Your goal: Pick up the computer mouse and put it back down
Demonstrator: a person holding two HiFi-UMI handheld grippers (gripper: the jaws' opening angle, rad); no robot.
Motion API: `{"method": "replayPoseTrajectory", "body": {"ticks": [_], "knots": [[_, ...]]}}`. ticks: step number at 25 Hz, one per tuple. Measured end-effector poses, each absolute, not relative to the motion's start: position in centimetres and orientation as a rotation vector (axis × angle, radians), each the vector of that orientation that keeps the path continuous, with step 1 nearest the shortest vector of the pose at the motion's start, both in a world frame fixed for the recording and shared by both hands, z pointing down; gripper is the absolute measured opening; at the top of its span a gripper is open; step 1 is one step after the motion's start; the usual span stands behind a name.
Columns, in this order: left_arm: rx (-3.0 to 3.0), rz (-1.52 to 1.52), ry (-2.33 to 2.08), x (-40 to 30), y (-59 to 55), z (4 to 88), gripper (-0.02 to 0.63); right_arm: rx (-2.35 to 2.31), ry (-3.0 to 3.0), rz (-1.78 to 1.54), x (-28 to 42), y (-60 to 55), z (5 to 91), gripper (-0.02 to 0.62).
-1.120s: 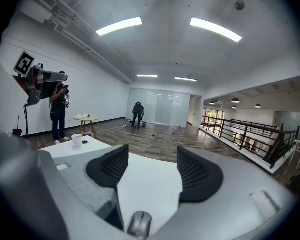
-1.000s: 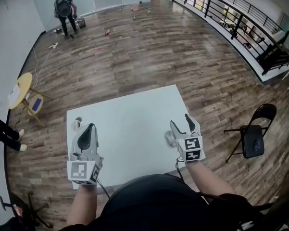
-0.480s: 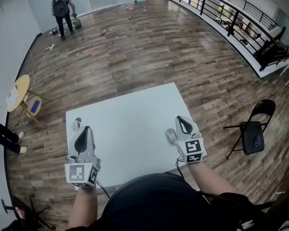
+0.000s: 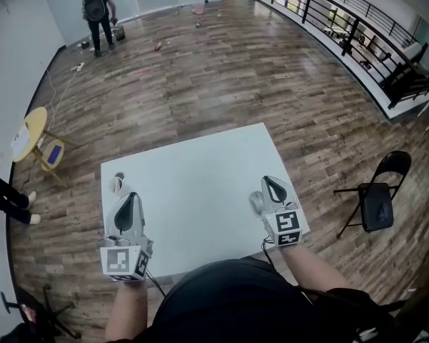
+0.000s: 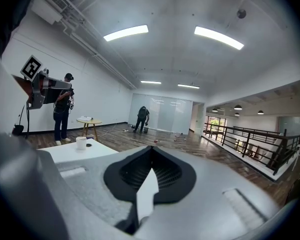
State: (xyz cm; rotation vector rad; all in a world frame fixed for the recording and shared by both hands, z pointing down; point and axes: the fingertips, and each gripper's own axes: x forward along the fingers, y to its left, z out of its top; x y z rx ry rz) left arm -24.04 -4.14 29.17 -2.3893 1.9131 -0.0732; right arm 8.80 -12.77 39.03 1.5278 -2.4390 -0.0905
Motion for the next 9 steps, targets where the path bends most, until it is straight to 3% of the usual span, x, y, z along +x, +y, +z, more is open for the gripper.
{"method": "replayPoseTrajectory", "body": {"ticks": [9], "knots": [[-2.385, -0.085, 1.948, -25.4, -3.6, 29.8, 0.003, 1.520, -2.446, -0.087, 8.1, -12.9, 39.0, 0.002]]}}
